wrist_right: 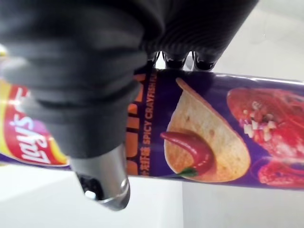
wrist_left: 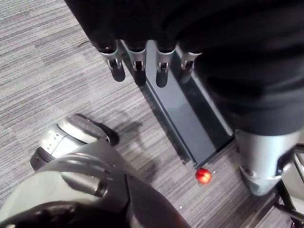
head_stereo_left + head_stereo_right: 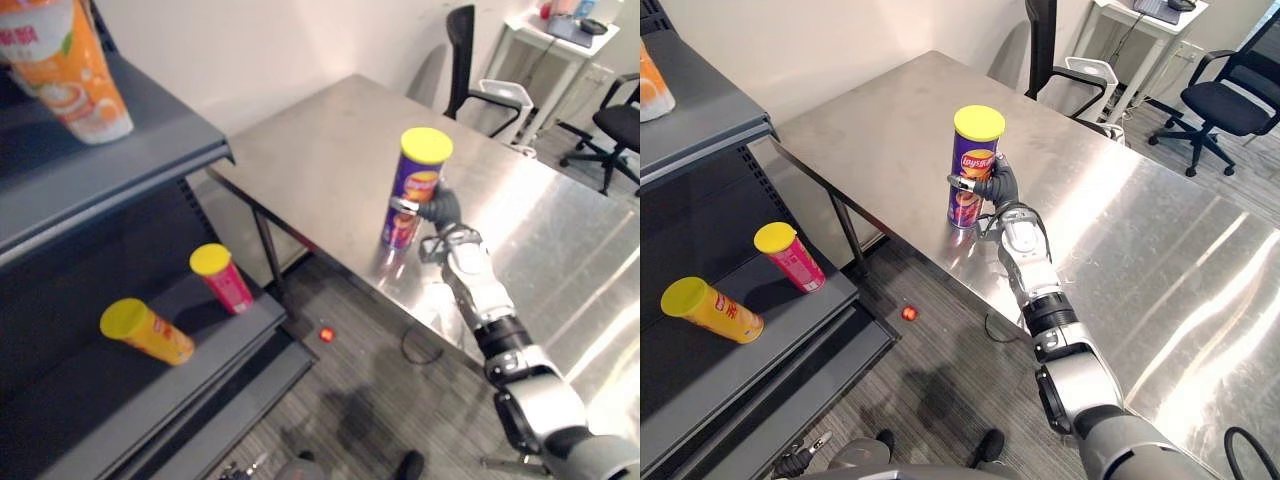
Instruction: Put the gum and the chips on the shelf.
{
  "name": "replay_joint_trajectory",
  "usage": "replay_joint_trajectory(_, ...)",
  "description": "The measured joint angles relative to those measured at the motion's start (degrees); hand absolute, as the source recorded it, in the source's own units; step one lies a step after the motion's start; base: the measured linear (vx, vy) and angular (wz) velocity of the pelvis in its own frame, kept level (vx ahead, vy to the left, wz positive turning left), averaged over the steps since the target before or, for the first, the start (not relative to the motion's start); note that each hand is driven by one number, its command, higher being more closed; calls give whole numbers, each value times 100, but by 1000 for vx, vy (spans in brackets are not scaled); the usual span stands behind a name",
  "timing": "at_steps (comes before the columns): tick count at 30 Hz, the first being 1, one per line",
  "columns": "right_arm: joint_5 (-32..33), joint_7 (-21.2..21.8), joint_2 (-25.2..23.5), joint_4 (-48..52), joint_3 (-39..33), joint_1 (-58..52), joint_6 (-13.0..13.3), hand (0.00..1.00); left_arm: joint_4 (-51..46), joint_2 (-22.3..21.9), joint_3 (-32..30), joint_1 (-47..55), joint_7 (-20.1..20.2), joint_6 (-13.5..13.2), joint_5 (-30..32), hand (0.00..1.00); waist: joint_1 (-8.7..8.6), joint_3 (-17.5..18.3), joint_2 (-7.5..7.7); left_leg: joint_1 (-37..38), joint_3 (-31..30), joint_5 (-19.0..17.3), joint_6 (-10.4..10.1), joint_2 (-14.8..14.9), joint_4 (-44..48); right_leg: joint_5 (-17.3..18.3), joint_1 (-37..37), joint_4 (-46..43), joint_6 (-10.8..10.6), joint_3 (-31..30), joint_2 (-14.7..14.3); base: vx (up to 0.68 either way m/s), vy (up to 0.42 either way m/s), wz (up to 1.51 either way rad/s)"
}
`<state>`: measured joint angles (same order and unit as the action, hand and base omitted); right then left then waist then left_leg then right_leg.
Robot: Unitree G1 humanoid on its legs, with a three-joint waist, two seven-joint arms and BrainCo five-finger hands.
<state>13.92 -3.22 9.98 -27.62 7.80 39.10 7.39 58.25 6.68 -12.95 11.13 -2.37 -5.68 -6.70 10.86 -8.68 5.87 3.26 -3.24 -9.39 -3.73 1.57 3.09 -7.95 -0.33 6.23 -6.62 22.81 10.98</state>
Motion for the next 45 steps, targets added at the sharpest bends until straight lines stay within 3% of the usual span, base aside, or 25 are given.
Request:
replay_joint_trajectory(5, 180, 61, 23, 1341, -17, -551, 6, 100, 55, -1, -55, 39, 2, 4, 8, 0, -161, 3, 3, 29, 160, -8, -3, 19, 43, -43, -48, -1, 11, -166, -9, 2, -2, -18)
replay_joint_trajectory(7, 277, 106, 34, 2260, -131, -687, 85, 100, 112, -3, -100, 45, 4, 4, 21, 0, -263, 6, 0, 71, 302, -59, 10, 63, 135, -68, -54, -2, 42, -336, -51, -33, -26, -31)
replay_joint_trajectory(11, 304, 113, 36, 2989, -433, -1010, 319, 100, 156, -6, -135, 50, 6, 4, 23, 0, -289, 37, -9, 81, 450, -178, 35, 122, 240, -83, -64, -2, 51, -479, -113, -57, -35, -21)
replay_joint_trajectory(18, 469, 106, 43, 3443, -658, -1544, 365, 100, 325, -34, -215, 67, 5, 3, 30, 0, -320, 204, -65, 99, 712, -251, 13, 175, 335, -125, -147, -3, 100, -734, -217, -25, -15, -20)
replay_joint_trajectory(27, 516, 134, 44, 4058, -1145, -2386, 480, 100, 327, -86, -210, 236, 21, 1, 59, 0, -568, 409, -170, 203, 729, -263, 1, 212, 332, -127, -50, -2, 104, -759, -243, 0, -2, -2)
replay_joint_trajectory(30, 518, 136, 44, 4086, -1177, -2628, 482, 100, 329, -87, -206, 263, 34, 1, 58, 0, -577, 456, -214, 158, 733, -351, -8, 232, 475, -122, -42, -5, 104, -772, -247, -20, -2, -2)
replay_joint_trajectory(34, 622, 135, 39, 4089, -1152, -2846, 479, 100, 331, -166, -236, 250, 49, 1, -68, 0, -586, 322, -432, -278, 681, -762, -10, 416, 1382, 119, -276, -575, 161, -741, -290, -62, 15, 1)
replay_joint_trajectory(36, 734, 136, 34, 4090, -1073, -2848, 482, 100, 333, -198, -301, 239, 99, 6, -354, 0, -595, 277, -452, -430, 552, -770, -9, 408, 1519, 284, -451, -925, 176, -690, -248, -55, -22, 30)
replay_joint_trajectory(40, 958, 191, -11, 4083, -546, -2798, 495, 100, 307, -215, -324, 180, 159, 65, -932, 0, -552, 77, -490, -775, -84, -619, -95, 379, 1575, 637, -586, -1421, 296, -70, -95, -61, -86, 77)
replay_joint_trajectory(42, 973, 262, -215, 4038, -493, -2716, 508, 100, 208, -195, -323, 95, 163, 75, -1070, 0, -538, 58, -450, -1020, -586, -281, -195, 314, 1246, 787, -762, -1641, 422, 398, 39, -45, -183, 145)
replay_joint_trajectory(43, 978, 256, -197, 3986, -501, -2653, 530, 100, 196, -211, -310, -43, 163, 80, -1070, 0, -532, 22, -506, -1107, -906, 4, -191, 311, 819, 908, -765, -1671, 424, 823, 108, -19, -183, 136)
replay_joint_trajectory(44, 978, 259, -172, 3932, -505, -2583, 529, 100, 168, -214, -314, -65, 163, 75, -1070, 0, -511, -8, -539, -1093, -883, 66, -171, 385, 570, 956, -764, -1690, 476, 976, 120, -43, -261, 153)
replay_joint_trajectory(45, 967, 242, -163, 3813, -520, -2441, 525, 100, 124, -238, -321, -63, 158, 77, -1065, 0, -404, -46, -575, -1007, -459, 165, -5, 651, -4, 996, -742, -1622, 545, 1266, 91, -59, -277, 122)
